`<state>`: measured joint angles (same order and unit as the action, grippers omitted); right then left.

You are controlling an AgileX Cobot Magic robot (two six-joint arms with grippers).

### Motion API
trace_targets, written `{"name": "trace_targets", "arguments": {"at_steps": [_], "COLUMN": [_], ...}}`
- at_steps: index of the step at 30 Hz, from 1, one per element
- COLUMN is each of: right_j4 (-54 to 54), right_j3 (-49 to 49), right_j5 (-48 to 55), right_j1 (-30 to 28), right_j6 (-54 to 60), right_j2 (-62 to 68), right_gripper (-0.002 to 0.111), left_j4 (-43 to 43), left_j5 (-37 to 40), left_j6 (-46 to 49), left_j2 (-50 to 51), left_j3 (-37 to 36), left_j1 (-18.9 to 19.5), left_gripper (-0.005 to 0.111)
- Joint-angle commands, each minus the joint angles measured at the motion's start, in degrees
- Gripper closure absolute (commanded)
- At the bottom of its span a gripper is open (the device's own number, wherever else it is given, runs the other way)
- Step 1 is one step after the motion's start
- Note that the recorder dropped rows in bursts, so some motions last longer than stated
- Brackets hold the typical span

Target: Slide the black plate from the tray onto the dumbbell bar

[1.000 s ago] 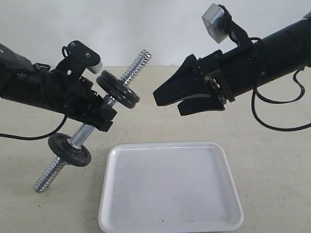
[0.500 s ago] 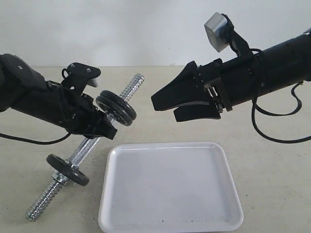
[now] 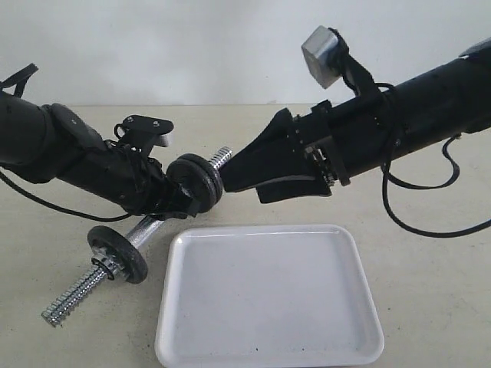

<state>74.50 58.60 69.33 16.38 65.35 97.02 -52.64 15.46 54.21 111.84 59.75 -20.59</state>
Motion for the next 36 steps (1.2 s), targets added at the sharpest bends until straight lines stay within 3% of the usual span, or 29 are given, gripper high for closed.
{"name": "trace_targets", "arguments": {"at_steps": [1, 10, 25, 29, 31, 32, 34, 36], "right_j4": [-0.3, -0.3, -5.3, -8.7, -10.8, -11.2, -11.2, -11.2], "right_j3": [-0.4, -0.4, 0.0, 0.5, 0.5, 0.5, 0.5, 0.5], "right_j5": [0.6, 0.6, -11.6, -15.1, -17.7, -18.5, -18.6, -18.7], "right_j1": [4.3, 6.0, 5.9, 5.9, 5.9, 5.9, 5.9, 5.9], "right_j6": [5.5, 6.3, 5.0, 2.1, 0.1, -0.8, -0.8, -0.8], "right_j2": [-0.4, -0.4, -0.4, -0.4, -0.4, -0.4, -0.4, -0.4], "right_gripper": [0.004, 0.004, 0.004, 0.004, 0.004, 0.004, 0.004, 0.004], "left_j4": [-2.4, -3.0, -3.0, -3.0, -3.0, -3.0, -3.0, -3.0], "left_j5": [-3.2, 2.7, 4.5, 4.5, 4.3, 4.3, 4.0, 4.0], "left_j6": [-2.8, -2.8, -2.7, -2.7, -2.7, -2.7, -2.7, -2.7], "left_j2": [-1.2, -1.1, -1.1, -1.1, -1.1, -1.1, -1.1, -1.1], "left_j3": [3.3, 3.3, 3.3, 3.3, 3.3, 3.3, 3.3, 3.3], "left_j1": [0.0, 0.0, 0.0, 0.0, 0.0, 0.0, 0.0, 0.0], "left_gripper": [0.102, 0.102, 0.102, 0.085, 0.060, 0.042, 0.033, 0.034]}}
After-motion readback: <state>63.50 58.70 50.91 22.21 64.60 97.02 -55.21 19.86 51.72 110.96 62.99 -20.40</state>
